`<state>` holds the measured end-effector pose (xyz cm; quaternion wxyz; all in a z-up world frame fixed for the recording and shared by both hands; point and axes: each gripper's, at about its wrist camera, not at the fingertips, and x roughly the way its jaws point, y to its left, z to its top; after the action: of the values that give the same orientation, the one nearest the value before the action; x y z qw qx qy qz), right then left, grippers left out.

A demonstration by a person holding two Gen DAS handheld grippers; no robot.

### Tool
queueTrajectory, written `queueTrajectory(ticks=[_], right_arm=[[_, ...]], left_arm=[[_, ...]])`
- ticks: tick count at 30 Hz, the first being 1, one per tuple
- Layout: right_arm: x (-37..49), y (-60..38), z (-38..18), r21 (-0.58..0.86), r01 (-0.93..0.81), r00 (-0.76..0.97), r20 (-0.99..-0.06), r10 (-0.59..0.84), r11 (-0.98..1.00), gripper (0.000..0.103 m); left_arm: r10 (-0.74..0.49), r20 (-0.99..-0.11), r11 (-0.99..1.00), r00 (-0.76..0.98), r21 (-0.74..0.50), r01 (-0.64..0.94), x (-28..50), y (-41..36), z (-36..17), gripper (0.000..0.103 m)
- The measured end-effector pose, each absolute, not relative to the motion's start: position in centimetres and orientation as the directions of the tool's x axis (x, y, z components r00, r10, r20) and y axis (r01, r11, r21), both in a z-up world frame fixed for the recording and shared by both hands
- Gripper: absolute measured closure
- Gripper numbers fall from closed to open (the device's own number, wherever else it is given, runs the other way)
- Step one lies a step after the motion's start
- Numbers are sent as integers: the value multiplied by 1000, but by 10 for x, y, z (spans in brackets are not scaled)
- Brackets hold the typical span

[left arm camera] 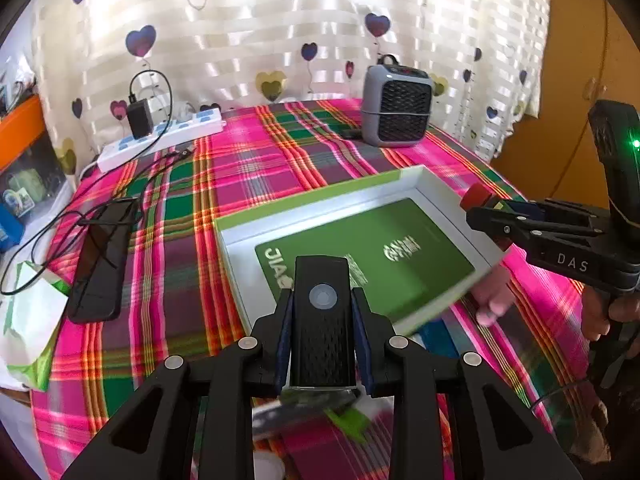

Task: Organize rigid objects
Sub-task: 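Carry the brown bottle into the green box and open the right gripper while the left carries the device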

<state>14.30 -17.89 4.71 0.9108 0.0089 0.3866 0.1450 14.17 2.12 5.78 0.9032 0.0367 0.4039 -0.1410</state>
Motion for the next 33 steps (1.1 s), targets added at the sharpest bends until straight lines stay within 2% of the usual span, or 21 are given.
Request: queueTrajectory(ticks=[15, 24, 33], right_arm=[[195, -172, 28, 105, -252, 631, -736, 246, 962, 70], [204, -170, 23, 79, -253, 634, -740, 227, 964, 70], [207, -164, 15, 66, -262, 620, -753, 221, 963, 70]], left_arm=[[-188, -760, 970, 623, -46, 237, 185, 21, 37, 77], [-146, -763, 980, 630, -25, 197, 195, 24, 29, 77], [-155, -763, 979, 627, -36, 199, 199, 24, 28, 77]])
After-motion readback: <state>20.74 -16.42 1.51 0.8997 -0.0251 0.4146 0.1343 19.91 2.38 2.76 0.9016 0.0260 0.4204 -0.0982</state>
